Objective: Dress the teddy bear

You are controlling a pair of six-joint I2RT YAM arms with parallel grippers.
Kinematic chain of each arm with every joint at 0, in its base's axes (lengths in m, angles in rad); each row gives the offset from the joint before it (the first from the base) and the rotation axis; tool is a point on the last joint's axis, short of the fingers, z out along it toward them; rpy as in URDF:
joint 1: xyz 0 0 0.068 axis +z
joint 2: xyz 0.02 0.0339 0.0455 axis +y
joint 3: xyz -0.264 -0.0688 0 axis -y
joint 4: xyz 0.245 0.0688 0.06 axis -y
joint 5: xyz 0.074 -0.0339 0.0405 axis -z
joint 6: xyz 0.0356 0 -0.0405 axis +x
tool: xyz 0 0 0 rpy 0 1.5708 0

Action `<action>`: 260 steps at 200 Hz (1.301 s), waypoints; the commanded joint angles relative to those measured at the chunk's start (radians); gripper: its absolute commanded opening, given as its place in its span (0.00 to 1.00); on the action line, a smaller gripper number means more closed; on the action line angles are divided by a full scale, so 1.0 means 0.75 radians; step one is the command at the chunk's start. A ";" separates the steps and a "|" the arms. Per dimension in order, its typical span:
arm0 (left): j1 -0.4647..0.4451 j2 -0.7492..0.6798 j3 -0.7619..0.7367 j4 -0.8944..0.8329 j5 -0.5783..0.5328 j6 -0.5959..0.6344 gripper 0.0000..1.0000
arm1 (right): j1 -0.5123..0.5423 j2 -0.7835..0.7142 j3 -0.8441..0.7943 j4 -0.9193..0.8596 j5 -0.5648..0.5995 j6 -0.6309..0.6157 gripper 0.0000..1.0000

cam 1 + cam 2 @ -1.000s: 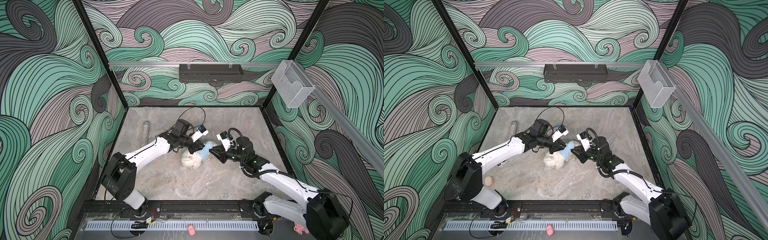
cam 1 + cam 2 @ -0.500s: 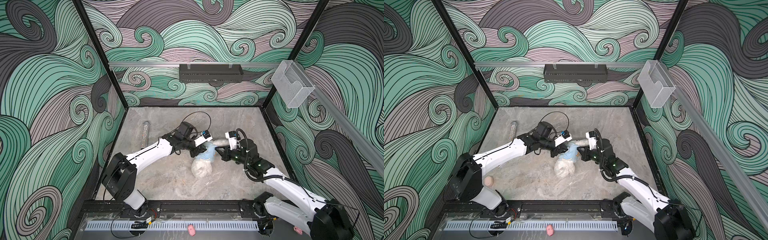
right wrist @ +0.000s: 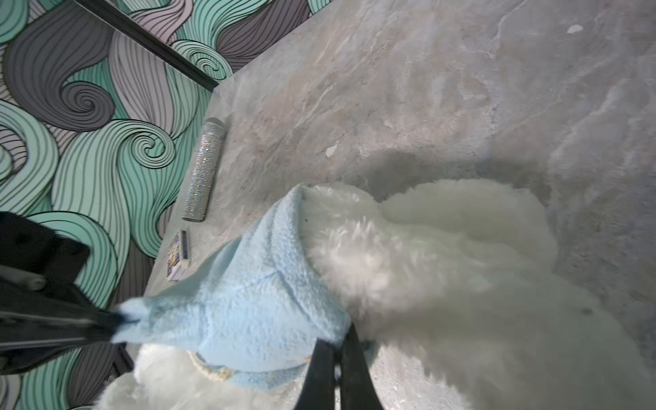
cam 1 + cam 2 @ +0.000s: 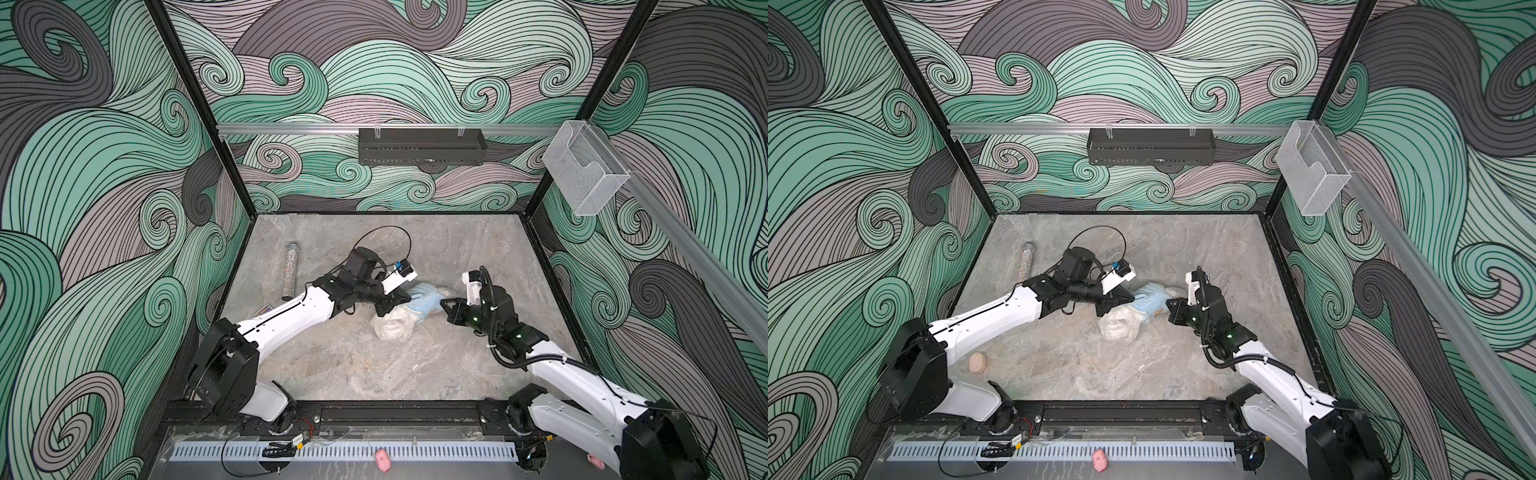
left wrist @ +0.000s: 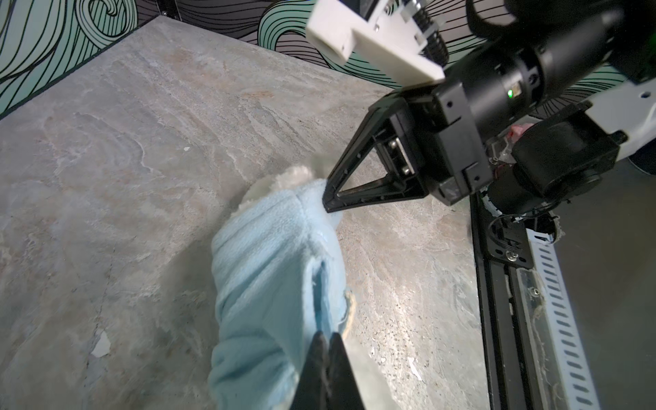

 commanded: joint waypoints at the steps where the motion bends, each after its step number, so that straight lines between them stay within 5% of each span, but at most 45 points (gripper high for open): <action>1: 0.030 -0.062 0.001 0.012 -0.045 -0.083 0.00 | -0.046 -0.003 -0.059 -0.024 0.223 -0.006 0.00; 51: 0.031 0.034 0.074 -0.057 0.025 -0.011 0.00 | -0.044 -0.090 -0.141 0.226 -0.010 -0.169 0.00; 93: -0.038 0.076 0.215 -0.216 0.048 -0.046 0.20 | -0.019 -0.122 -0.169 0.363 -0.121 -0.122 0.00; 162: -0.191 -0.026 0.089 -0.164 -0.256 -0.425 0.55 | 0.090 -0.100 -0.078 0.242 0.002 -0.042 0.00; 186: -0.231 -0.107 0.085 -0.211 -0.363 -0.520 0.57 | 0.130 -0.050 -0.043 0.232 0.028 -0.042 0.00; 212: -0.256 -0.129 0.096 -0.305 -0.445 -0.550 0.61 | 0.167 -0.040 -0.016 0.213 0.066 -0.037 0.00; 231: -0.290 -0.116 0.116 -0.361 -0.546 -0.566 0.85 | 0.187 -0.046 -0.001 0.192 0.087 -0.033 0.00; 260: -0.339 -0.046 0.141 -0.308 -0.645 -0.592 0.89 | 0.217 -0.056 -0.003 0.196 0.107 -0.016 0.00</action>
